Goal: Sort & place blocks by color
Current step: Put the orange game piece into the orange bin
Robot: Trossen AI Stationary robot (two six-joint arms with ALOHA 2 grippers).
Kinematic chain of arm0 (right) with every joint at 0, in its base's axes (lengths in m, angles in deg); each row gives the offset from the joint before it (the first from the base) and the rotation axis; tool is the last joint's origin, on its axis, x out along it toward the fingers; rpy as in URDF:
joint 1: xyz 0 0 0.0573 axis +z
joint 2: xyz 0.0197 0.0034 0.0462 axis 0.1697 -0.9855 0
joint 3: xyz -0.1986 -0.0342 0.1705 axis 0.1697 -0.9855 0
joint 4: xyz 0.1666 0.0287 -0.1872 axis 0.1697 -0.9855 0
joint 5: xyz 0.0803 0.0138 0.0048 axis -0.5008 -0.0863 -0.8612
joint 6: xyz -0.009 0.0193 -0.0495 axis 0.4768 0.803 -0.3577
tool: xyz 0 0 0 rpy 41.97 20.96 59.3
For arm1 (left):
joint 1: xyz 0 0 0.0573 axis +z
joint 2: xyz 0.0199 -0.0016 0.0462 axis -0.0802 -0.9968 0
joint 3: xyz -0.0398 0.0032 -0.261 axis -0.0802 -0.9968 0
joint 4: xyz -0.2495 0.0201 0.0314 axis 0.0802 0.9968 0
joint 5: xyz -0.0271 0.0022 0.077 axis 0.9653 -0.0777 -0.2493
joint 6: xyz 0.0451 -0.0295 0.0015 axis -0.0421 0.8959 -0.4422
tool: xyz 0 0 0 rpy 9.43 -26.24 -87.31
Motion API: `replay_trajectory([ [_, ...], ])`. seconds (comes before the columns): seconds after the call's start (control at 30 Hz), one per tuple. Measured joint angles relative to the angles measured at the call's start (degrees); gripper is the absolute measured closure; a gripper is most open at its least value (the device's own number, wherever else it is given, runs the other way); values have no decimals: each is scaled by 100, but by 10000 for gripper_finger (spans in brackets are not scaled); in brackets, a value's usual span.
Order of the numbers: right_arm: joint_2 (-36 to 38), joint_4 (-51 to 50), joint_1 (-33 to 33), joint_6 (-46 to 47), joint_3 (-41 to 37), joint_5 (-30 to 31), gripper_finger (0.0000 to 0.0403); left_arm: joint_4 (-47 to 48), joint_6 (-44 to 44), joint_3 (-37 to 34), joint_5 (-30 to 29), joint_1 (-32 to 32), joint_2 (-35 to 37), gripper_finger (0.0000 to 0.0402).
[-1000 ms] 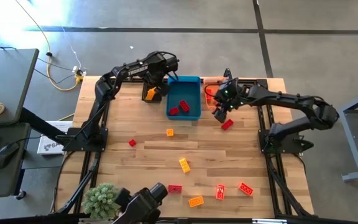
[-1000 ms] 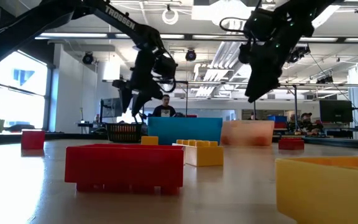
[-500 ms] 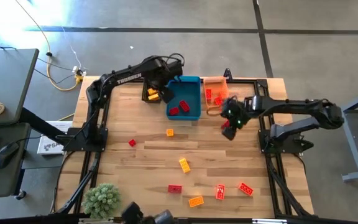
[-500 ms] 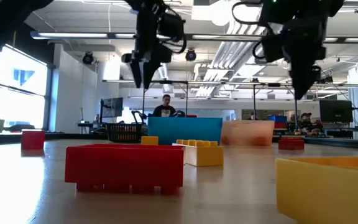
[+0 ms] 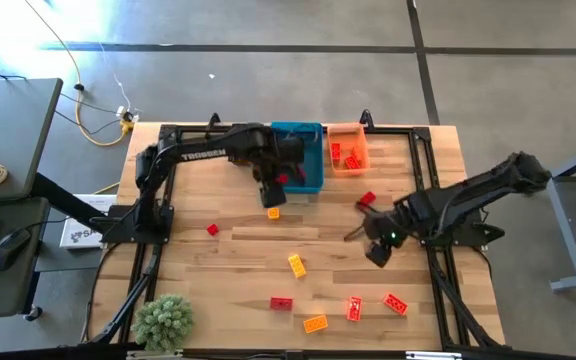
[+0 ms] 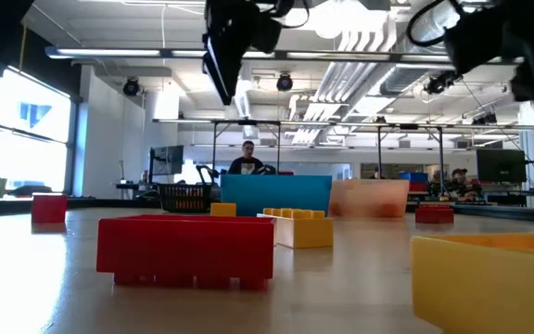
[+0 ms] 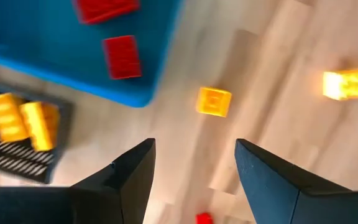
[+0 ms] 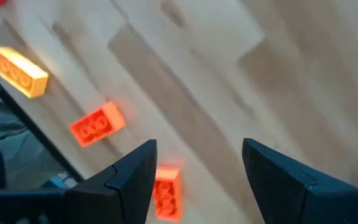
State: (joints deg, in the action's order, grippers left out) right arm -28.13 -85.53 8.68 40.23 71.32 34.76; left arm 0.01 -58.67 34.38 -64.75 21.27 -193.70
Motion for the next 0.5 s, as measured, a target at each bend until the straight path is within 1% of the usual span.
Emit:
replay_trajectory([
  [0.2, 0, 0, 1116, 1328, 0, 0, 178, -39, -87, 0, 16, -489, 0, 194],
  [0.33, 0, 15, 1749, 1783, 0, -2, 178, -83, -17, 0, 16, -719, 0, 194],
  [0.5, -25, 63, 2345, 2294, 0, 32, 178, -98, 52, 0, 0, -947, 0, 194],
])
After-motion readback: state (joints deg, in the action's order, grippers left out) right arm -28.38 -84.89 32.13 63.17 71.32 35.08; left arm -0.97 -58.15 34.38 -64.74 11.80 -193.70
